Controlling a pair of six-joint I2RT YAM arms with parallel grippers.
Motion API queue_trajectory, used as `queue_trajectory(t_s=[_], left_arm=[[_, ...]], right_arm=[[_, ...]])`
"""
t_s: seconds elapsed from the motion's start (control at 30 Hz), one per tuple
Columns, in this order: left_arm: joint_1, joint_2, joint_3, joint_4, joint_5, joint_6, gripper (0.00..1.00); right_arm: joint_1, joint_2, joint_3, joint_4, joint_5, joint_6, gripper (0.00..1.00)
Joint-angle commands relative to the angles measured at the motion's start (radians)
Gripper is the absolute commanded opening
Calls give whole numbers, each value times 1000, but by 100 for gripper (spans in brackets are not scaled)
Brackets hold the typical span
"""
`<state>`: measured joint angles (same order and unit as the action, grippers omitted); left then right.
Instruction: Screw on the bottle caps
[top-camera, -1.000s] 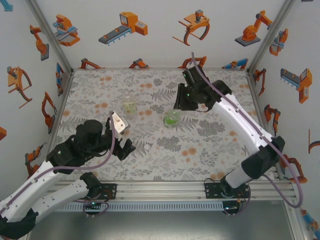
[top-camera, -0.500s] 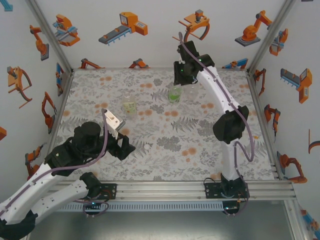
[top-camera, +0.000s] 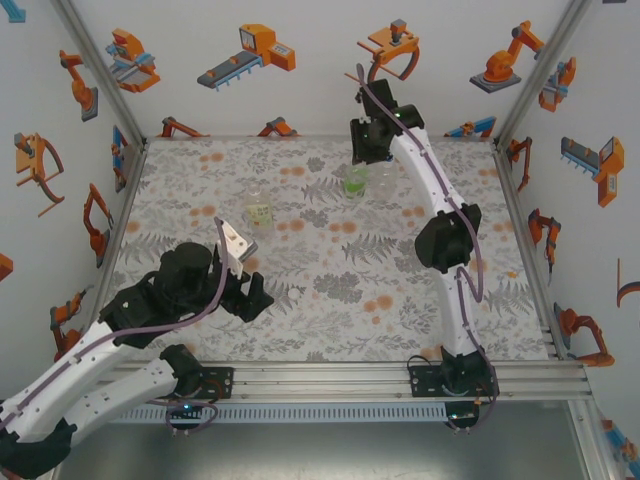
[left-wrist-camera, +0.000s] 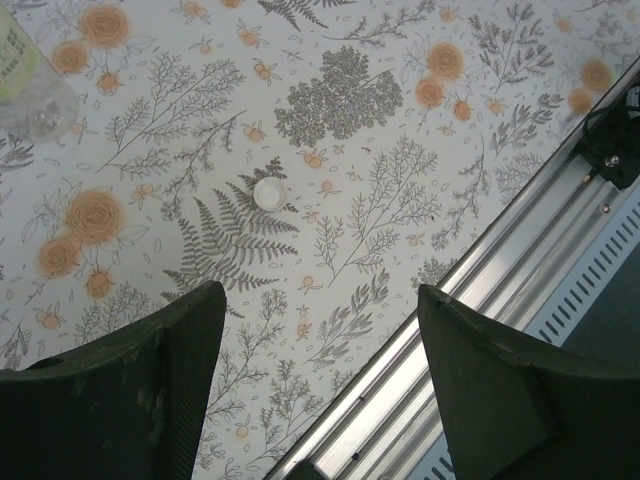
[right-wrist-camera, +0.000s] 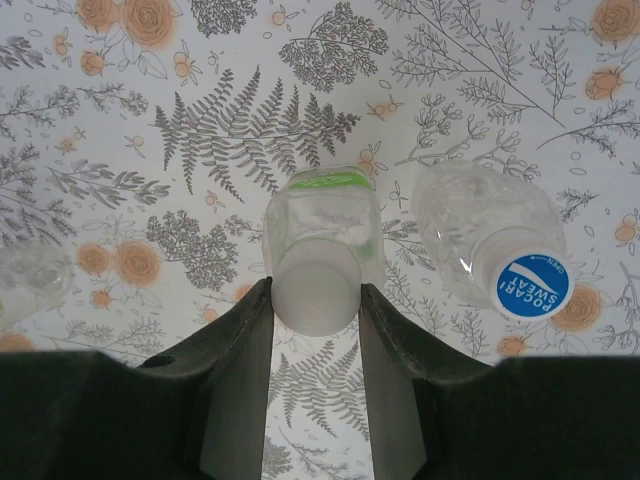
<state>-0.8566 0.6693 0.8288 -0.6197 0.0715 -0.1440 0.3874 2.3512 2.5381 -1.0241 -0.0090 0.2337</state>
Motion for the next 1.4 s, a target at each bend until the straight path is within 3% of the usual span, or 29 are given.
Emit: queue_trajectory(t_s=[0.0,0.3,0.83,1.1,1.37], left_arm=[[4,5,-11,21,8,-23,72],[4,14,-11,27,8,-29,72],[4,14,-4,18,-14,-34,74],[4,-42,-19,-5,-128,-119,75],[5,-166,-44,-99,-225,-261,75]], right_arm=[[3,10,-15,38,12,-36,14],[3,33,-43,76,2,-67,20],[3,-9,-36,80,1,-92,51],[9,-103,-67,61,-26,-92,52],[68,-284,-331,180,-21,-71,51]])
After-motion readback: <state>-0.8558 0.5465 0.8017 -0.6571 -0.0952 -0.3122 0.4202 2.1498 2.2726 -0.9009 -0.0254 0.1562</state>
